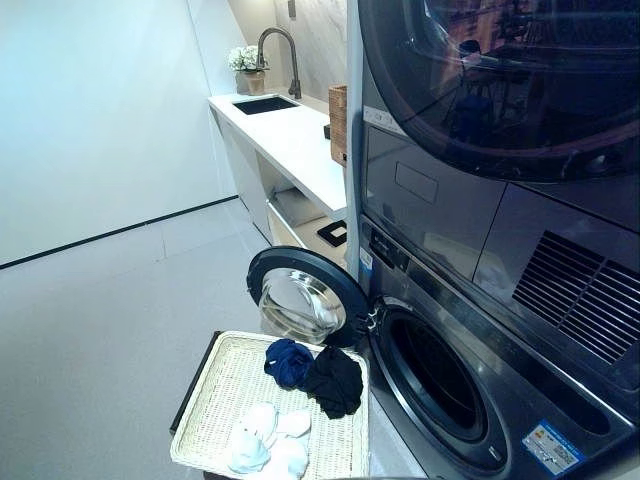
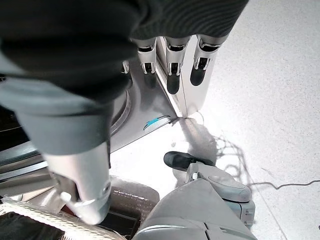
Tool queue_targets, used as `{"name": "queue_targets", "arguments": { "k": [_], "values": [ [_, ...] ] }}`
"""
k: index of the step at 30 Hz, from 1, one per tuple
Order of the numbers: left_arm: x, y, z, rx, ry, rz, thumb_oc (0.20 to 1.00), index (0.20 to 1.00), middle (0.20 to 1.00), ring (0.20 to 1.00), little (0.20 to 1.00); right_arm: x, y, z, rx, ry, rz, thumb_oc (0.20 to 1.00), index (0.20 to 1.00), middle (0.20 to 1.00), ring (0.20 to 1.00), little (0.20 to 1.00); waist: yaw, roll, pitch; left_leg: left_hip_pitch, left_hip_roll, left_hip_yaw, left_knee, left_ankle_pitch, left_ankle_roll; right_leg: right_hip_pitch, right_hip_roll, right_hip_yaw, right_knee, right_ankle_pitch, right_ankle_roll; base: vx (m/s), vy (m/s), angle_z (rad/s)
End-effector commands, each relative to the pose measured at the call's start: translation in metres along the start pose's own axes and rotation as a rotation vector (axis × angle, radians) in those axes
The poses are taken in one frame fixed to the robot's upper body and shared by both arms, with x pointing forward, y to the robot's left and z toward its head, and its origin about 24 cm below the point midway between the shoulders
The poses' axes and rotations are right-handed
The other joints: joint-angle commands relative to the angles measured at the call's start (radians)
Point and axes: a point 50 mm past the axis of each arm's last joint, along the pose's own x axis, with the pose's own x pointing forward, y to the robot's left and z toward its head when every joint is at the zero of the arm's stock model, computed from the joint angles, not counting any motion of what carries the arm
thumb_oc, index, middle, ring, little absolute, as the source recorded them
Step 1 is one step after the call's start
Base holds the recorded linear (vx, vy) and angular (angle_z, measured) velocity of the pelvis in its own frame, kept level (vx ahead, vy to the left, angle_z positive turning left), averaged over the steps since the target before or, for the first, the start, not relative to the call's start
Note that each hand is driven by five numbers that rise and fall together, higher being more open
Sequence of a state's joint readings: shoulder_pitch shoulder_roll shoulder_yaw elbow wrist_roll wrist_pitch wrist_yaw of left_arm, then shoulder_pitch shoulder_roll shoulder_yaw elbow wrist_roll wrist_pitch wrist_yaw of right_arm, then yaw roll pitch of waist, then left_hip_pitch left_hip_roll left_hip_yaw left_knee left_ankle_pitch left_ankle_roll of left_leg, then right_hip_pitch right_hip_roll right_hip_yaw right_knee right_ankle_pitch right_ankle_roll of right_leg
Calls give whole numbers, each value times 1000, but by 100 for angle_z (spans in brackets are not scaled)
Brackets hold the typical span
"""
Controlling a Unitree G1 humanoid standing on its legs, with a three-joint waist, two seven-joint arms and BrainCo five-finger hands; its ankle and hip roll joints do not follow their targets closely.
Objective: Put the clothes into the washing machine.
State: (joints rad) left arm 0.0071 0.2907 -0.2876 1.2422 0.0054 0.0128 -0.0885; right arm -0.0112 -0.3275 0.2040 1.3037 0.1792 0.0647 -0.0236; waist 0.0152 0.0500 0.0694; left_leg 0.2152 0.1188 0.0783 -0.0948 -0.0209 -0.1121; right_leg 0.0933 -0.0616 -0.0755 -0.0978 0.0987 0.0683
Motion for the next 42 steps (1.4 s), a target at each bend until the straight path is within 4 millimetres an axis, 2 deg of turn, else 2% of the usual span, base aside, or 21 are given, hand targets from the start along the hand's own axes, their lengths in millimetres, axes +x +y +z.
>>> {"name": "queue_targets", "arguments": {
  "k": [1, 5, 28, 34, 35, 37, 38, 40, 42],
  "values": [
    [2, 14, 18, -34, -20, 44, 1000, 1000, 1000, 1000, 1000, 1, 5, 24, 37, -42, 0, 1000, 1000, 1000, 1000, 1000, 6, -45, 39, -7, -83, 6, 8, -34, 64, 55, -9, 27, 25, -93, 43, 0, 0, 0],
    [2, 13, 20, -109, -31, 27, 1000, 1000, 1000, 1000, 1000, 1, 4, 25, 38, -41, -1, 1000, 1000, 1000, 1000, 1000, 9, -46, 42, -9, -86, 5, 8, -34, 66, 55, -9, 26, 24, -93, 43, 0, 0, 0],
    [1, 18, 22, -106, -67, 61, 1000, 1000, 1000, 1000, 1000, 1, 2, 24, 35, -39, -3, 1000, 1000, 1000, 1000, 1000, 9, -40, 51, -10, -89, -4, 8, -33, 69, 45, -11, 24, 44, -102, 40, 13, -3, 0],
    [0, 20, 33, -123, -142, 80, 1000, 1000, 1000, 1000, 1000, 1, -1, 27, 44, -54, -2, 1000, 1000, 1000, 1000, 1000, 9, -38, 61, -17, -89, -8, 8, -30, 67, 41, -10, 21, 42, -99, 41, 68, -10, 0],
    [-1, 23, 38, -123, -169, 98, 1000, 1000, 1000, 1000, 1000, 1, -3, 29, 47, -64, -3, 1000, 1000, 1000, 1000, 1000, 8, -35, 67, -21, -88, -7, 8, -27, 67, 36, -10, 20, 45, -99, 42, 60, 8, 0],
    [-6, 36, 68, -148, -324, 197, 1000, 1000, 1000, 1000, 1000, -1, -9, 50, 71, -136, -17, 1000, 1000, 1000, 1000, 1000, 6, -23, 103, -71, -82, -9, 8, -8, 67, -30, -12, 17, 73, -99, 40, 16, 8, 0],
    [-7, 37, 72, -151, -338, 203, 1000, 1000, 1000, 1000, 1000, -1, -10, 52, 74, -146, -19, 1000, 1000, 1000, 1000, 1000, 6, -22, 109, -78, -81, -9, 8, -5, 67, -38, -12, 16, 76, -98, 40, -166, 11, -1],
    [-16, 51, 110, -192, -488, 282, 1000, 1000, 1000, 1000, 1000, -6, -19, 87, 100, -259, -35, 1000, 1000, 1000, 1000, 1000, 5, -16, 185, -152, -78, -14, 11, 20, 68, -128, -10, 3, 100, -86, 35, -317, 6, 0],
    [-26, 61, 138, -202, -600, 360, 1000, 1000, 1000, 1000, 1000, -10, -21, 109, 118, -330, -44, 1000, 1000, 1000, 1000, 1000, 7, -14, 229, -209, -80, -17, 13, 38, 68, -188, -3, -1, 111, -74, 29, -275, 0, 12]
  ]
}}
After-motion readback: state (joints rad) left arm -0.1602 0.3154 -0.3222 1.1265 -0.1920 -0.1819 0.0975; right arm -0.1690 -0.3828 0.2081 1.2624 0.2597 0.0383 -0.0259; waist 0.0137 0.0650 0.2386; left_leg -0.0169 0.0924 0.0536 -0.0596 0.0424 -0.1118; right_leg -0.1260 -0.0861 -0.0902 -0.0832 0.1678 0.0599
